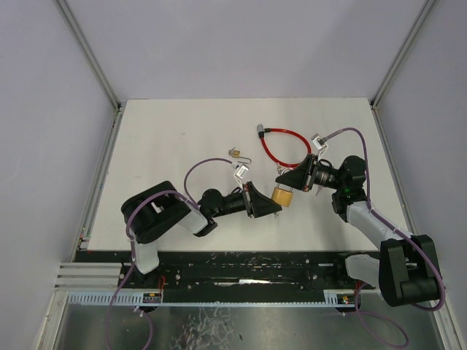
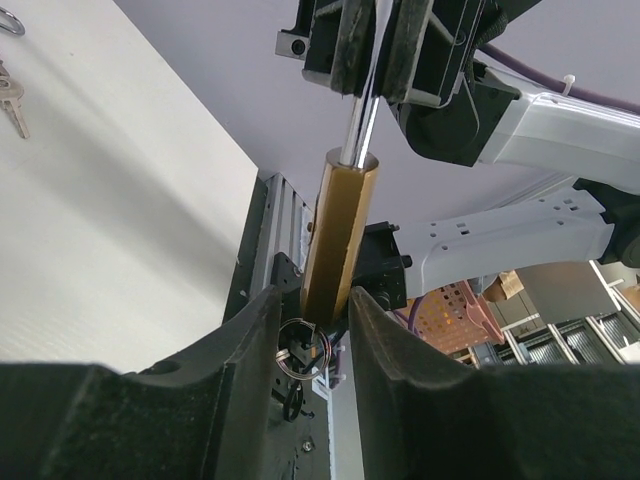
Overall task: Lock with the key
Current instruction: Remove the key from the lock.
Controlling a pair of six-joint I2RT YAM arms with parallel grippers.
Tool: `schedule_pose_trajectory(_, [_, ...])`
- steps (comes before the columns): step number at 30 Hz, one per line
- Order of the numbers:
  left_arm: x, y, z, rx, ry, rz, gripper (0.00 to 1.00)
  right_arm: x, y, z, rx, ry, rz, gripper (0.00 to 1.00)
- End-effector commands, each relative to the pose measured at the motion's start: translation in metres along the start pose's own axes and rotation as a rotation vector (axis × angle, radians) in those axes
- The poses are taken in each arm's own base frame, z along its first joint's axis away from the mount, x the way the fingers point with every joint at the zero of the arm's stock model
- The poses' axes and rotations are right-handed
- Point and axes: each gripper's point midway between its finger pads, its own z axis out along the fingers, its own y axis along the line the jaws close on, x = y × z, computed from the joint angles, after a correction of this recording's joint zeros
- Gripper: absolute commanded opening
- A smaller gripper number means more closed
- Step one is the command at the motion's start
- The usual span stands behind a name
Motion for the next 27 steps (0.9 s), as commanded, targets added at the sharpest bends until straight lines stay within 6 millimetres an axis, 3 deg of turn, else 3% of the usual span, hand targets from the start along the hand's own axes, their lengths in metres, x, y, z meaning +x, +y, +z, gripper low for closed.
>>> schedule_pose_trajectory(1, [-0.002,-0.010,-0.002,0.038,-0.018,0.013,0.34,-0.019,0.016,0.002,-0.033,-0.037,-0.075,0.00])
schedule_pose_trajectory(19, [-0.021,-0.017,0.004,0.026,-0.118,-0.016,0.23,-0.021,0.012,0.001,-0.020,-0.104,-0.041,0.00])
schedule_pose_trajectory(24, [-0.025,-0.013,0.005,0.004,-0.150,-0.048,0.03,-0.022,0.013,0.001,-0.019,-0.114,-0.044,0.00])
schedule_pose_trajectory(27, [-0.024,-0.009,0.002,-0.015,-0.161,-0.054,0.00,-0.023,0.014,0.001,-0.019,-0.118,-0.049,0.00])
